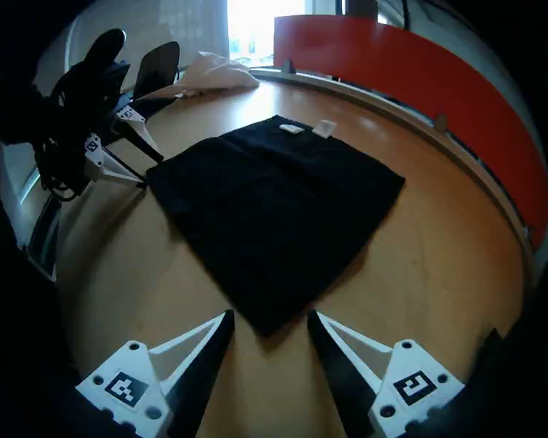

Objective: Fold towel

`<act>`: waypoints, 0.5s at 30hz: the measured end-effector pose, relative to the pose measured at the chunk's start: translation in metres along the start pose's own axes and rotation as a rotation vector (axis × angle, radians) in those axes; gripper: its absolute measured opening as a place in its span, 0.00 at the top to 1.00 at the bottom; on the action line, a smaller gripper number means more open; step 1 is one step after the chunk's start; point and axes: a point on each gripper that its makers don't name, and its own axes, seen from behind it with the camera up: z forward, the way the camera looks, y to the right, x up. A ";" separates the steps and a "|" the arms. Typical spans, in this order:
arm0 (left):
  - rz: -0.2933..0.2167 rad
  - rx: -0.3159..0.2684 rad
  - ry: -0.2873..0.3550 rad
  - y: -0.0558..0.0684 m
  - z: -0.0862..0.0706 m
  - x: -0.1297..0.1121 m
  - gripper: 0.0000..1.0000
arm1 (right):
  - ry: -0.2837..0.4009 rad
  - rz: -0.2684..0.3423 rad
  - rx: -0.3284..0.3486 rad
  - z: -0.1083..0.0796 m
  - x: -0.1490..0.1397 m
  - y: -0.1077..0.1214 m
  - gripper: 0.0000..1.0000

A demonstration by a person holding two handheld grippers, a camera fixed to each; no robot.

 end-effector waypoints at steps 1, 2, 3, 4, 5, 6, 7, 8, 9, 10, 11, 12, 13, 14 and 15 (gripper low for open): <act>0.001 -0.001 -0.002 0.000 0.000 0.000 0.29 | 0.001 0.002 -0.001 0.000 0.000 0.000 0.28; 0.002 -0.002 -0.003 0.000 0.000 0.000 0.29 | 0.002 0.005 -0.002 0.001 0.000 0.001 0.30; 0.002 -0.002 -0.004 0.000 0.000 0.000 0.30 | 0.002 0.008 -0.003 0.001 0.000 0.001 0.32; 0.001 -0.002 -0.005 0.000 0.000 0.000 0.30 | 0.001 0.011 -0.005 0.001 0.000 0.002 0.35; 0.001 -0.001 -0.006 0.000 0.000 0.000 0.30 | 0.000 0.014 -0.007 0.002 0.000 0.003 0.38; 0.000 -0.001 -0.007 0.000 0.000 0.000 0.30 | 0.000 0.016 -0.008 0.002 0.000 0.003 0.40; -0.001 -0.001 -0.007 0.000 0.000 0.000 0.30 | -0.001 0.016 -0.007 0.002 0.000 0.004 0.42; -0.002 0.000 -0.008 0.000 0.000 0.000 0.31 | -0.002 0.017 -0.007 0.002 0.000 0.004 0.46; -0.003 0.001 -0.008 0.000 0.000 0.000 0.32 | -0.002 0.018 -0.007 0.003 0.000 0.004 0.49; -0.005 0.002 -0.008 0.000 0.000 0.001 0.34 | -0.003 0.018 -0.005 0.003 0.000 0.005 0.52; -0.007 0.003 -0.008 -0.001 0.000 0.001 0.35 | -0.003 0.018 -0.004 0.003 0.000 0.005 0.55; -0.008 0.005 -0.009 -0.001 0.000 0.001 0.37 | -0.003 0.018 -0.004 0.003 0.000 0.005 0.59; -0.010 0.006 -0.009 -0.001 0.000 0.001 0.40 | -0.003 0.018 -0.003 0.003 0.000 0.005 0.62; -0.012 0.007 -0.009 -0.001 0.000 0.001 0.43 | -0.003 0.018 -0.003 0.003 0.000 0.005 0.64; -0.013 0.008 -0.010 -0.001 0.000 0.002 0.45 | -0.003 0.018 -0.002 0.004 0.000 0.005 0.66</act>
